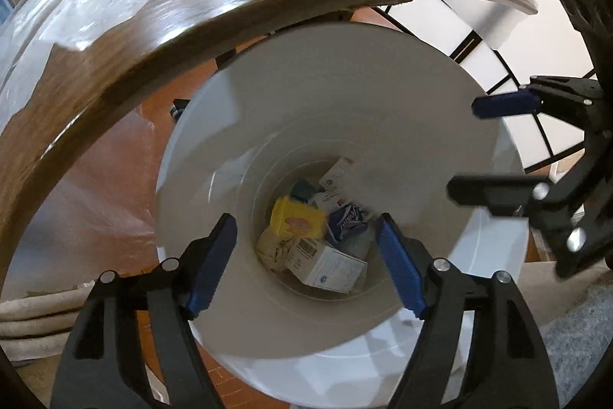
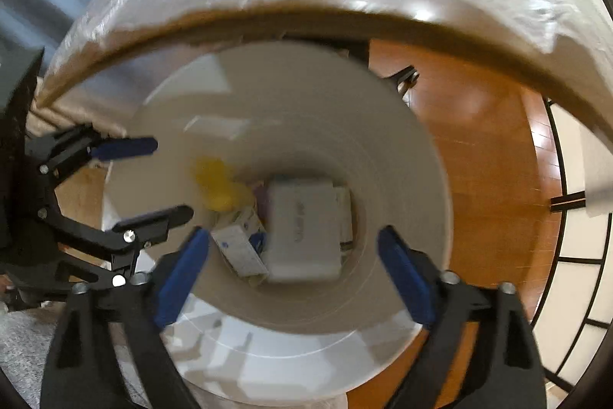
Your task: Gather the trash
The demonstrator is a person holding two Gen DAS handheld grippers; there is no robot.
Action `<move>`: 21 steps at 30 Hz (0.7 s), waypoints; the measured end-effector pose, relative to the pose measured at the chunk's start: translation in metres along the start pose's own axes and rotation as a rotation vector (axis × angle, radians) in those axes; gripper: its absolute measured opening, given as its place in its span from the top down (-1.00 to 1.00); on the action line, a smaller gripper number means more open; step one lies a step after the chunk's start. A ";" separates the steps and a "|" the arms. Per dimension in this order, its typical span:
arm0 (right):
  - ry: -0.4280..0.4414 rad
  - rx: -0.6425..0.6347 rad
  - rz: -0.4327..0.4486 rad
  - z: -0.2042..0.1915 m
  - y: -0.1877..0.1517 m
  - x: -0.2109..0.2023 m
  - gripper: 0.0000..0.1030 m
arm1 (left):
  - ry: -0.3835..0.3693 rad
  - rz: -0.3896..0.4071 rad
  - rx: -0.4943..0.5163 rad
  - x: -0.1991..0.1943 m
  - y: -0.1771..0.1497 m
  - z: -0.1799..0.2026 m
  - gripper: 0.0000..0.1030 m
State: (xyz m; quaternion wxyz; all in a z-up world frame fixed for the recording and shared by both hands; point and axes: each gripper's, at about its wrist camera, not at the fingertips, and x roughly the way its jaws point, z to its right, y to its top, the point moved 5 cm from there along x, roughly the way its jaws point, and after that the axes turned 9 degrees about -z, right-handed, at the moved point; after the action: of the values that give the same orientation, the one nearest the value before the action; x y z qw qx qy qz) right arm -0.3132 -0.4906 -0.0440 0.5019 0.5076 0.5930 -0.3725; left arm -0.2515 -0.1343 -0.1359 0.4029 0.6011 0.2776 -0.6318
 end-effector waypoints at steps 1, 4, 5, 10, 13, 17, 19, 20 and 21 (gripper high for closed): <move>-0.007 0.005 0.004 0.003 -0.001 -0.003 -0.74 | 0.000 -0.003 -0.001 0.000 -0.001 0.001 -0.47; -0.012 0.013 0.047 0.007 0.000 -0.031 -0.74 | -0.011 0.034 -0.002 -0.027 -0.001 0.002 -0.47; -0.015 0.011 0.088 0.008 0.003 -0.048 -0.74 | -0.015 0.060 0.000 -0.039 0.001 0.002 -0.47; -0.057 0.024 0.297 0.026 0.043 -0.118 -0.89 | 0.035 0.311 -0.071 -0.130 0.035 -0.019 -0.87; -0.120 0.051 0.365 0.054 0.084 -0.137 -0.91 | 0.097 0.410 -0.186 -0.155 0.069 -0.062 -0.92; -0.216 0.070 0.390 0.089 0.146 -0.133 -0.91 | 0.163 0.447 -0.326 -0.157 0.112 -0.119 -0.92; -0.262 0.080 0.383 0.110 0.175 -0.126 -0.91 | 0.200 0.431 -0.377 -0.145 0.133 -0.148 -0.92; -0.274 0.090 0.372 0.122 0.189 -0.122 -0.91 | 0.213 0.421 -0.393 -0.145 0.137 -0.159 -0.92; -0.271 0.097 0.369 0.132 0.198 -0.119 -0.91 | 0.226 0.408 -0.411 -0.141 0.141 -0.167 -0.92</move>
State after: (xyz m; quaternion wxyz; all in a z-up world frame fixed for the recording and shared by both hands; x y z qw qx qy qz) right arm -0.0936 -0.6019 0.0561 0.6115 0.5764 0.3988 -0.3670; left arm -0.0495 -0.0433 0.0011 0.6014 0.6167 0.3161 -0.3977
